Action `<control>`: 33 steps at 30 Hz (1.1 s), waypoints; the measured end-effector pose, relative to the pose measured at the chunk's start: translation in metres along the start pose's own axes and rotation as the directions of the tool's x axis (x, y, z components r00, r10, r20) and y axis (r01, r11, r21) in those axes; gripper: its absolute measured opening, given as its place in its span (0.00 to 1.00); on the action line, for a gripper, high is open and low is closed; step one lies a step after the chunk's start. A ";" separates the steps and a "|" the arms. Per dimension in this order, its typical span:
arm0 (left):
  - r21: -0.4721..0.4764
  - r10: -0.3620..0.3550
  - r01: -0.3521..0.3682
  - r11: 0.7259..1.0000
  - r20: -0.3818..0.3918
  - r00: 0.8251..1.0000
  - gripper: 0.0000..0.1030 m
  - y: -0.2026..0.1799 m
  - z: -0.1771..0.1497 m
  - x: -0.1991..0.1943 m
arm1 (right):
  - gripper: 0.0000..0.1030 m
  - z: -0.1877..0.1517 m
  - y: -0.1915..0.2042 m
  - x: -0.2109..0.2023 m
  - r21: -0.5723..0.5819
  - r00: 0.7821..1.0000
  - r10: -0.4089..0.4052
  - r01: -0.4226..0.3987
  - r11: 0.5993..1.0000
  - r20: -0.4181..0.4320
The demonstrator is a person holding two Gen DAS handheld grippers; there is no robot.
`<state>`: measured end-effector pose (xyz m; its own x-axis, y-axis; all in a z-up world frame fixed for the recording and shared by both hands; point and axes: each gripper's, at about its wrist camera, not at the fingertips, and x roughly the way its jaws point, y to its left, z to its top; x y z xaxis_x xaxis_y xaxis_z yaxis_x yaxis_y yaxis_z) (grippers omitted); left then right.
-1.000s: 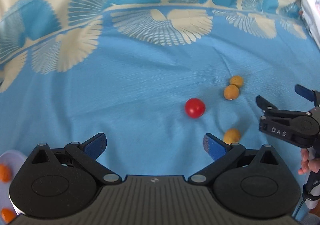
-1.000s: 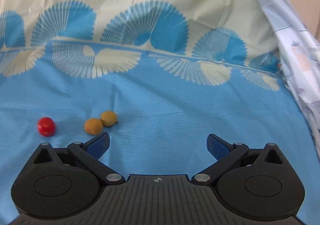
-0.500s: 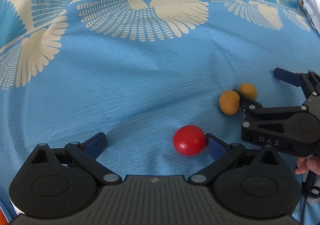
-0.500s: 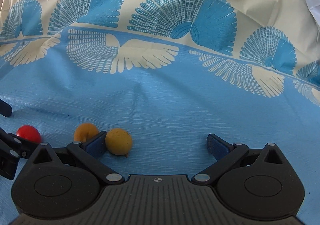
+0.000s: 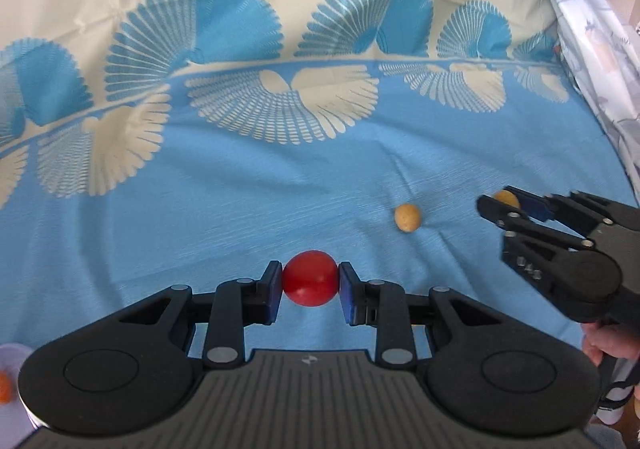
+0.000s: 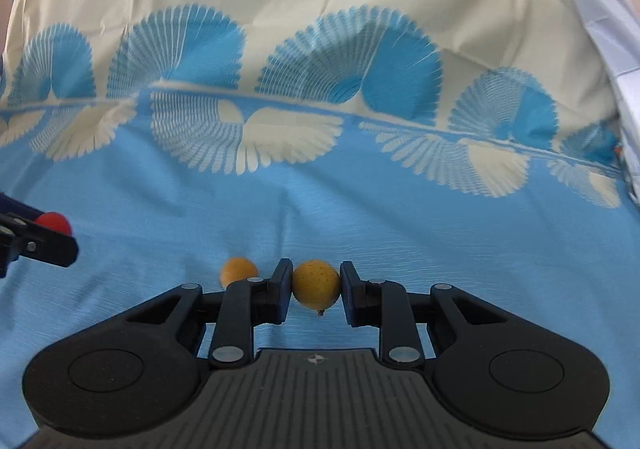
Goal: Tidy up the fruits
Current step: 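Grasp a red cherry tomato with the left tool while the right tool grasps a yellow fruit, then carry the tomato and yellow fruit toward the blue plate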
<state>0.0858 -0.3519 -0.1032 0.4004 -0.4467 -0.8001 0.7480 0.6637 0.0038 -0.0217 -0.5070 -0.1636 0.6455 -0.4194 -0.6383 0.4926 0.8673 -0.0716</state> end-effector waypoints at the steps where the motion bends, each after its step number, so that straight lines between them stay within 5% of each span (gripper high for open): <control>1: -0.007 0.015 -0.015 1.000 -0.005 1.000 0.32 0.003 -0.003 -0.013 | 0.26 0.002 -0.001 -0.014 0.019 1.000 0.003 -0.003 1.000 0.006; 6: -0.038 0.076 -0.078 0.996 -0.045 0.996 0.32 0.019 -0.030 -0.080 | 0.26 0.002 0.012 -0.098 0.090 0.997 0.067 -0.069 0.994 0.024; 15: -0.118 0.145 -0.149 0.982 -0.042 0.988 0.32 0.065 -0.099 -0.198 | 0.26 -0.014 0.095 -0.226 0.096 0.969 0.245 -0.246 0.964 0.023; 24: -0.220 0.221 -0.222 0.950 -0.031 0.975 0.32 0.110 -0.168 -0.285 | 0.26 -0.026 0.185 -0.326 -0.023 0.908 0.417 -0.417 0.909 0.035; 33: -0.289 0.250 -0.242 0.926 -0.008 0.968 0.32 0.139 -0.226 -0.328 | 0.26 -0.052 0.247 -0.382 -0.154 0.872 0.490 -0.487 0.860 -0.024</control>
<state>-0.0613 0.0222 0.0244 0.5707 -0.2617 -0.7783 0.4428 0.8963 0.0233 -0.1765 -0.1183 0.0229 0.7896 0.0655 -0.6101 0.0193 0.9911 0.1315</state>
